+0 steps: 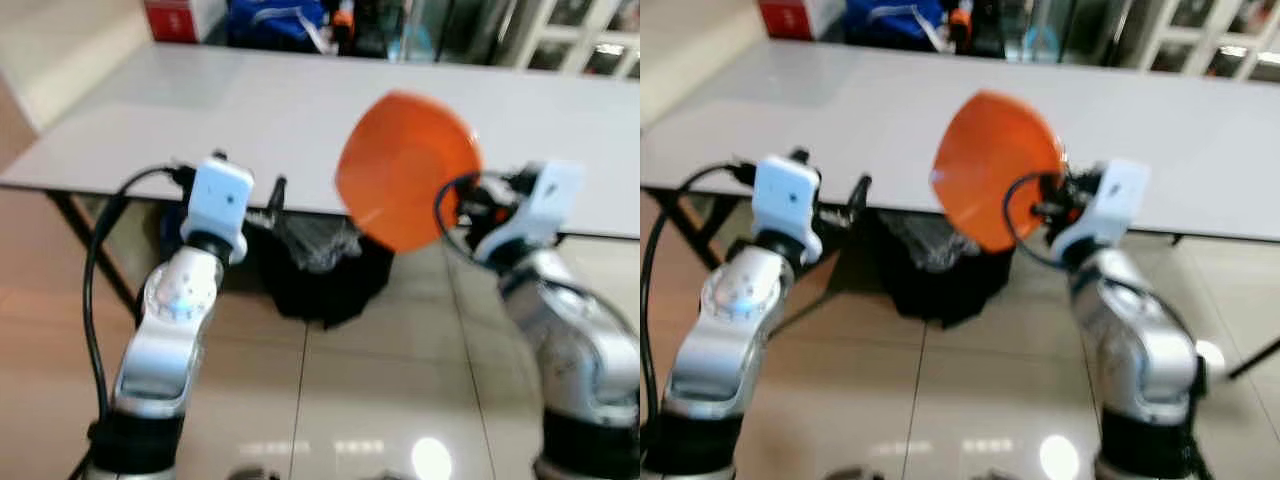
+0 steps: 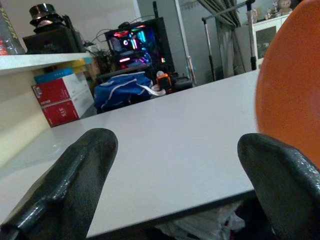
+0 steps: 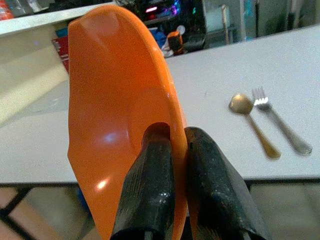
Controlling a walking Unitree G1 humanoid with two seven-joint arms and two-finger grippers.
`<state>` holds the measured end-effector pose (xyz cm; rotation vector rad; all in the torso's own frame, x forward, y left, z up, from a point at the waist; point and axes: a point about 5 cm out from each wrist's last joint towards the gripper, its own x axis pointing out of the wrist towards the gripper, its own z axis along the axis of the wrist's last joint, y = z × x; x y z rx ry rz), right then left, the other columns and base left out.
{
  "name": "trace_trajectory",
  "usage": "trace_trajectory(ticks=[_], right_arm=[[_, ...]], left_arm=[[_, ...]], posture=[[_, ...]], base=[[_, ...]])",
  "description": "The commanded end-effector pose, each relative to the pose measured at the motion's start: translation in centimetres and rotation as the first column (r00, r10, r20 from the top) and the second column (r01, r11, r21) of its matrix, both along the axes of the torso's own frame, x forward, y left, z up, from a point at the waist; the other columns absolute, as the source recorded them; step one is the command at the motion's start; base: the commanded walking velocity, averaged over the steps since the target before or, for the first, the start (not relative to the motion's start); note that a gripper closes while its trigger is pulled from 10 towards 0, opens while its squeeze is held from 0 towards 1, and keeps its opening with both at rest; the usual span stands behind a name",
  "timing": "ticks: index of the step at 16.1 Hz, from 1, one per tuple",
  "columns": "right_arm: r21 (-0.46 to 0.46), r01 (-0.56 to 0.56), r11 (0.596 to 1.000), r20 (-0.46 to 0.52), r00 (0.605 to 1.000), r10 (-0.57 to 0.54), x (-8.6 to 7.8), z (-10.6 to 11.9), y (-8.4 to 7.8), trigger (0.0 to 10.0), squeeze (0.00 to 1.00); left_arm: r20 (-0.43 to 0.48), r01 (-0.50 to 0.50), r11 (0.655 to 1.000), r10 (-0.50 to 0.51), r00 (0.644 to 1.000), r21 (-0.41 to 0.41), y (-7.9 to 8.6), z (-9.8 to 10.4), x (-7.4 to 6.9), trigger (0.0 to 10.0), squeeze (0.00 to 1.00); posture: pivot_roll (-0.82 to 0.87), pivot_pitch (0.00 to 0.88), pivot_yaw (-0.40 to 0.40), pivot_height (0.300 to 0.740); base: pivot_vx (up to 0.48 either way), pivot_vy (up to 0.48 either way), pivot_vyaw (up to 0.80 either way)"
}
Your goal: Setting the table
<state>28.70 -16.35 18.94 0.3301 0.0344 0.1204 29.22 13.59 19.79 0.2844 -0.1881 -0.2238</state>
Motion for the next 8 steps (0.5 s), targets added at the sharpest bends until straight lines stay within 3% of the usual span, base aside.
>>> trace_trajectory(ticks=[1,8], right_arm=[[0.015,0.041,0.999,0.06,0.997,-0.042,-0.01,1.0,-0.32,10.0,0.0],[0.047,0.096,0.994,0.08,0.992,-0.099,0.51,1.32,-0.8,10.0,0.0]], left_arm=[[0.006,0.017,1.0,-0.017,1.0,0.003,-0.11,0.39,-0.31,10.0,0.0],[-0.026,0.038,0.999,-0.038,0.999,0.012,0.15,0.07,-1.19,10.0,0.0]], posture=[[0.05,0.028,-0.04,0.74],[0.06,0.043,-0.036,0.74]], base=[[0.33,0.0,0.0],[0.375,0.0,0.0]])
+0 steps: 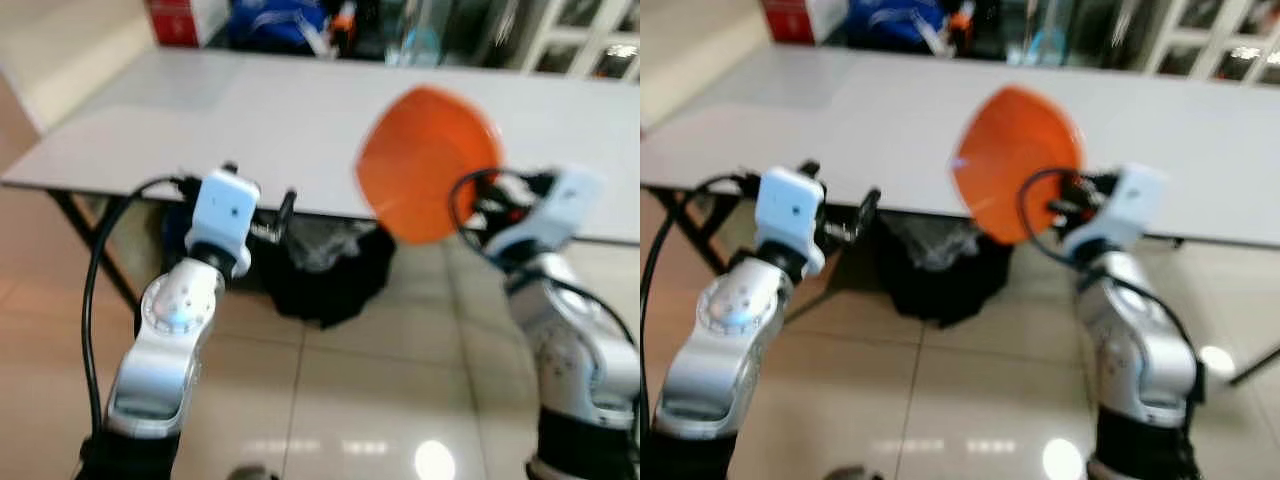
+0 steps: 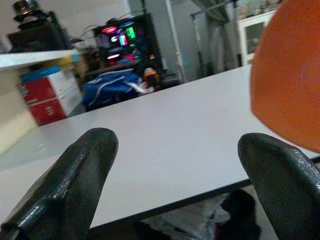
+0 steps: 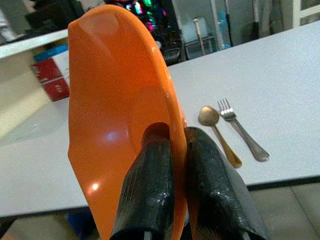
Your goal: Setting the table
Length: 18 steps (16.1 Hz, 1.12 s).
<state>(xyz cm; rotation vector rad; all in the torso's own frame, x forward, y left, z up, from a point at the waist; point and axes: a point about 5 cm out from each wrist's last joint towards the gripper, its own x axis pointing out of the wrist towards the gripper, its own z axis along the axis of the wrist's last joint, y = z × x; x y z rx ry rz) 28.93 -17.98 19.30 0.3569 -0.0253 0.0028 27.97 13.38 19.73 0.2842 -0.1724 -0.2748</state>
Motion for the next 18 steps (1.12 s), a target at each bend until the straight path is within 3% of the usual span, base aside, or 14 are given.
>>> trace_trajectory(ticks=[1,9,13,18], right_arm=[[0.012,-0.022,1.0,0.048,0.999,0.022,0.3,1.0,0.7,10.0,0.0],[0.06,0.019,0.998,0.042,0.999,-0.021,0.6,1.1,0.1,10.0,0.0],[0.059,0.029,0.998,0.033,0.999,-0.031,0.7,1.1,-0.1,10.0,0.0],[0.122,0.024,0.992,0.023,0.999,-0.027,0.7,0.8,0.0,10.0,0.0]], left_arm=[[-0.008,-0.006,1.0,0.006,1.0,0.002,0.2,0.1,0.1,10.0,0.0],[-0.034,0.023,0.999,-0.024,0.999,-0.024,-0.4,0.0,0.0,10.0,0.0],[-0.088,0.018,0.994,-0.028,0.996,-0.109,-0.7,-0.3,0.3,10.0,0.0],[-0.118,-0.059,0.993,0.047,0.992,-0.098,0.9,-1.0,0.6,10.0,0.0]], posture=[[0.05,0.044,-0.038,0.74],[0.04,0.062,-0.034,0.74],[0.04,0.066,-0.033,0.74],[0.04,0.066,-0.031,0.74]], base=[[0.382,0.0,0.0],[0.364,0.0,-0.1],[0.376,0.0,-0.2],[0.376,0.0,0.0]])
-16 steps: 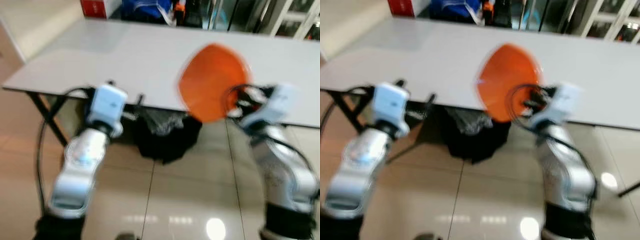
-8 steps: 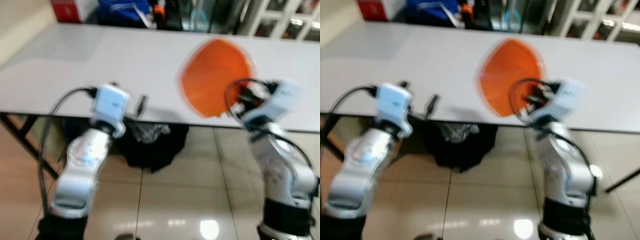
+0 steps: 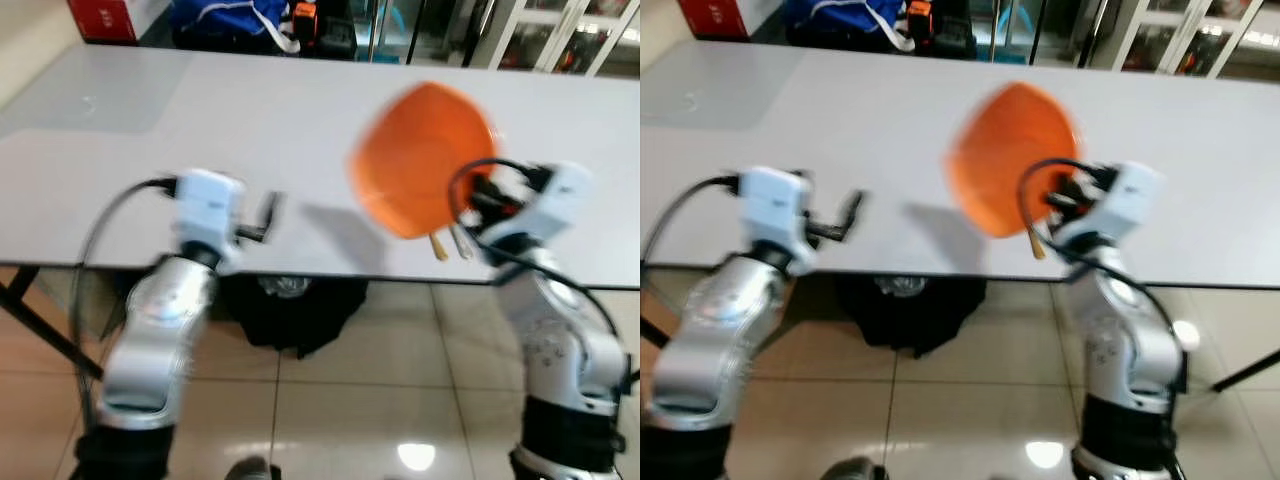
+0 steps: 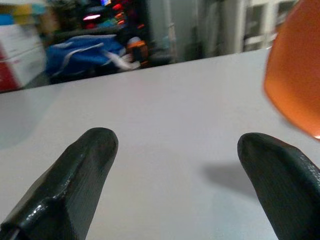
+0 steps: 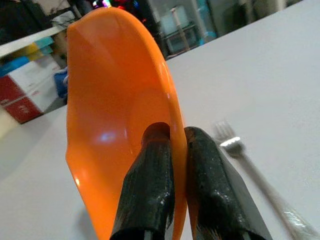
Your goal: Setting the table
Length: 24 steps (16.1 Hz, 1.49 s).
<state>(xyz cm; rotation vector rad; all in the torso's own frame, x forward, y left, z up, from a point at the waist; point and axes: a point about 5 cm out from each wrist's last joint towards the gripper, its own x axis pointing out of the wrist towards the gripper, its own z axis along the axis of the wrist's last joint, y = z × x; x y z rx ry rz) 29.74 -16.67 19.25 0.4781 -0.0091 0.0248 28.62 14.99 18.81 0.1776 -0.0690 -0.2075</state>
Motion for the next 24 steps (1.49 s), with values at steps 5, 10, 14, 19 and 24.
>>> trace_trajectory(ticks=[5,10,14,19,24], right_arm=[[0.166,0.037,0.985,0.002,0.999,-0.038,0.4,0.1,-1.2,10.0,0.0],[0.248,0.015,0.969,0.0,1.0,-0.016,1.1,0.3,-1.3,10.0,0.0],[0.313,-0.018,0.949,-0.037,0.999,0.031,2.2,-0.6,-0.8,10.0,0.0],[0.414,-0.036,0.91,-0.065,0.996,0.068,2.8,-1.2,-0.9,10.0,0.0],[0.469,-0.082,0.879,-0.097,0.985,0.144,4.8,-1.7,-0.1,10.0,0.0]], left_arm=[[0.001,0.038,0.999,-0.038,0.999,0.022,-0.9,0.1,-0.1,10.0,0.0],[0.0,0.046,0.998,-0.046,0.999,0.045,-1.0,0.1,-0.5,10.0,0.0],[0.007,0.071,0.995,-0.071,0.997,0.072,-1.3,0.3,-1.1,10.0,0.0],[-0.027,0.06,0.994,-0.057,0.998,0.096,-0.6,-0.1,-2.6,10.0,0.0],[-0.058,0.125,0.987,-0.119,0.991,0.103,-1.0,-0.3,-4.8,10.0,0.0]], posture=[[0.05,0.07,-0.032,0.74],[0.05,0.086,-0.034,0.74],[0.06,0.115,-0.037,0.74],[0.08,0.165,-0.052,0.74],[0.12,0.18,-0.088,0.74]], base=[[0.38,0.0,0.0],[0.379,0.0,0.0],[0.382,0.0,0.0],[0.382,0.0,0.0],[0.065,0.0,0.0]])
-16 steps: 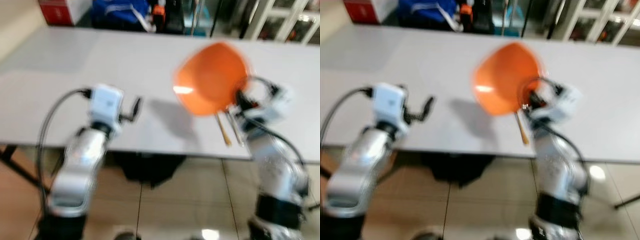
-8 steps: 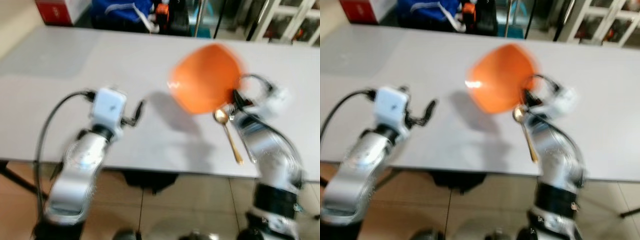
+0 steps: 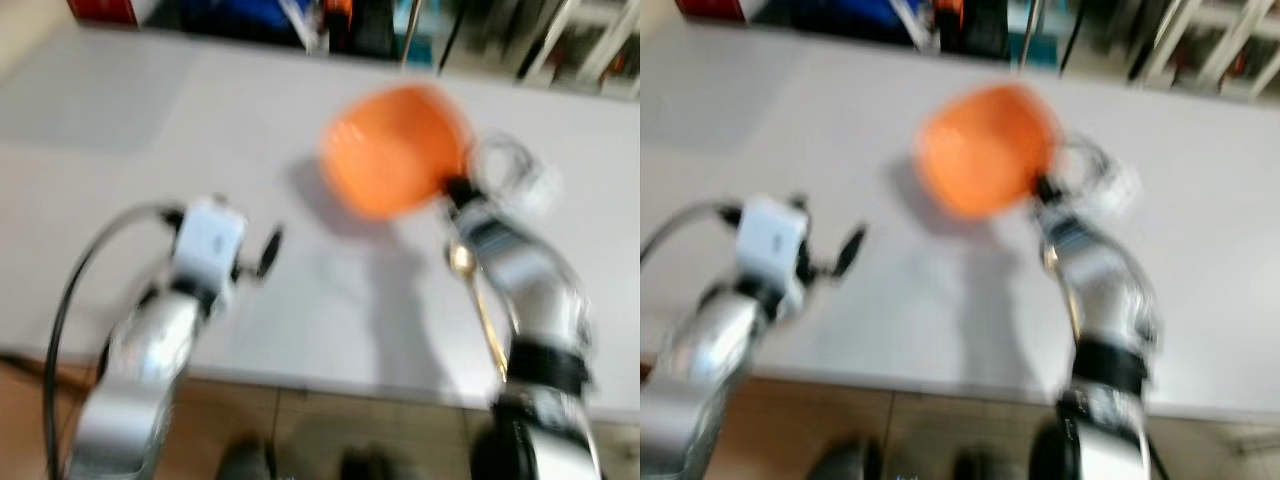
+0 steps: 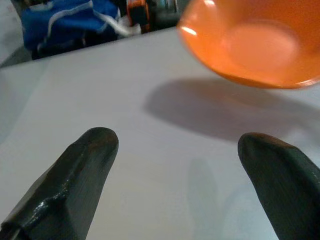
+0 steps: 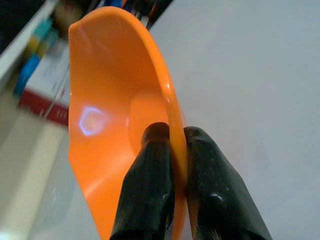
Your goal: Setting the table
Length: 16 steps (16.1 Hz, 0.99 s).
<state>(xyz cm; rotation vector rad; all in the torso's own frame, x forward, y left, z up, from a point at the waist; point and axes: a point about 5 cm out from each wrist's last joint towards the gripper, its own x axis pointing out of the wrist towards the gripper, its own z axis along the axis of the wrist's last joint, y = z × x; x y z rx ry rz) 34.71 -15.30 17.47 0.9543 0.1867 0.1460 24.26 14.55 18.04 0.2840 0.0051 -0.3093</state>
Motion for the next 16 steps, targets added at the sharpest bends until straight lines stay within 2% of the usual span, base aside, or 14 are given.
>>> trace_trajectory(ticks=[1,3,5,8,10,16], right_arm=[[0.006,0.067,0.998,0.007,0.998,-0.067,0.2,0.0,-1.7,10.0,0.0],[0.052,0.07,0.996,-0.017,0.997,-0.069,1.0,-0.1,-1.6,10.0,0.0],[0.052,0.078,0.996,-0.072,0.995,-0.074,1.9,-0.5,-1.6,10.0,0.0],[0.055,0.101,0.993,-0.106,0.99,-0.095,2.3,-0.9,-2.4,10.0,0.0],[0.071,0.122,0.99,-0.144,0.983,-0.11,2.5,-1.3,-3.0,10.0,0.0],[0.166,0.111,0.98,-0.233,0.97,-0.071,2.6,-2.0,-3.0,10.0,0.0]], left_arm=[[0.019,0.043,0.999,-0.043,0.999,-0.017,-0.6,0.6,-0.7,10.0,0.0],[0.013,0.077,0.997,-0.077,0.997,-0.021,-0.7,0.7,-1.0,10.0,0.0],[-0.023,0.161,0.987,-0.161,0.987,0.004,-1.2,0.3,-1.6,10.0,0.0],[-0.033,0.2,0.98,-0.2,0.979,0.002,-1.8,0.3,-1.6,10.0,0.0],[-0.042,0.218,0.976,-0.218,0.975,0.002,-1.9,0.2,-1.8,10.0,0.0],[-0.052,0.236,0.972,-0.236,0.97,0.003,-2.0,0.1,-1.8,10.0,0.0]], posture=[[0.13,0.175,-0.09,0.74],[0.13,0.165,-0.094,0.74],[0.13,0.148,-0.095,0.74],[0.13,0.146,-0.094,0.74],[0.13,0.145,-0.091,0.74],[0.13,0.143,-0.086,0.74]], base=[[0.0,0.0,0.0],[0.0,0.0,0.0],[0.0,0.0,0.0],[0.0,0.0,0.0],[0.0,0.0,0.0],[0.0,0.0,0.0]])
